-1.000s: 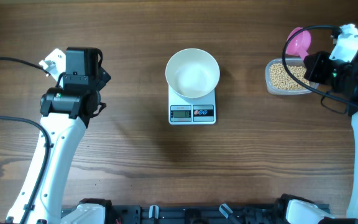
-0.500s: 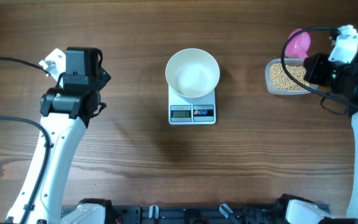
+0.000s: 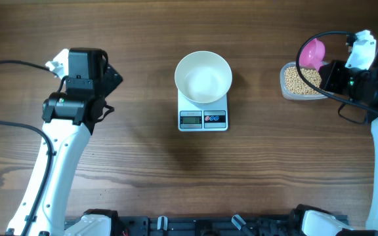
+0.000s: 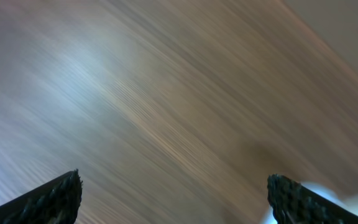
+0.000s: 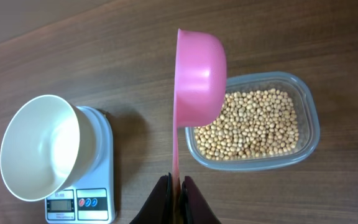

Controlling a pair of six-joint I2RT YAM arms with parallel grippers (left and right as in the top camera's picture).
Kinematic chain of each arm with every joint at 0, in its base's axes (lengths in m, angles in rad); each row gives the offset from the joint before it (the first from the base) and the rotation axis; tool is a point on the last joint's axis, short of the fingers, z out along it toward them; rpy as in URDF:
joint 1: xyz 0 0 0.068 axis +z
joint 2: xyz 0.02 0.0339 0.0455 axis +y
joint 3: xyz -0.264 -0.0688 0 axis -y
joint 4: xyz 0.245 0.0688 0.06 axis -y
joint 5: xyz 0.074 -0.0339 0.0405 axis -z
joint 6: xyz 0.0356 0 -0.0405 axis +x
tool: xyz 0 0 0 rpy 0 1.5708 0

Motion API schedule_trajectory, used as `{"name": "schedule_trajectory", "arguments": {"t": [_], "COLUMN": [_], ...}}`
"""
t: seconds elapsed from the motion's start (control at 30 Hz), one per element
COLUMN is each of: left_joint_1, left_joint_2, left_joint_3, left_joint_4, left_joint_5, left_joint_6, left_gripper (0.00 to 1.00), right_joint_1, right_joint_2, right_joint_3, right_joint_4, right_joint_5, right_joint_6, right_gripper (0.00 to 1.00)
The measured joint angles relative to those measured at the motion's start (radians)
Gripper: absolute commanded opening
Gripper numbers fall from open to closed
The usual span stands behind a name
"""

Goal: Scoop item into bowl and weigh 150g on scale
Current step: 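Move the left gripper forward to hover in front of the scale display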

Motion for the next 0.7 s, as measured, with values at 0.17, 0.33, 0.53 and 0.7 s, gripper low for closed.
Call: {"name": "schedule_trajectory", "arguments": {"t": [0.17,0.33,0.53,0.7], "left_joint_1": [0.000,0.000,0.000,0.000], "left_joint_2": [0.000,0.000,0.000,0.000], "left_joint_3": [0.000,-0.002,-0.002,-0.002], "left_joint_4": [-0.025,-0.166,-0.183,-0.211], "left_joint_5": [0.330,0.492,0.531,0.636], "left_joint_6": [0.246,0.480,0.579,0.665], "left_gripper": [1.00,1.00,1.00,1.00], "right_joint_1": [0.000,0.000,0.000,0.000], "right_joint_2": [0.000,0.000,0.000,0.000], "right_joint_3": [0.000,0.000,0.000,0.000], "right_joint_4": [-0.001,0.001,0.001,0.001], "right_joint_5": [0.000,0.000,0.000,0.000], "right_joint_6": [0.000,0.000,0.001,0.008], "right_gripper": [0.04,0.04,0.04,0.04]}}
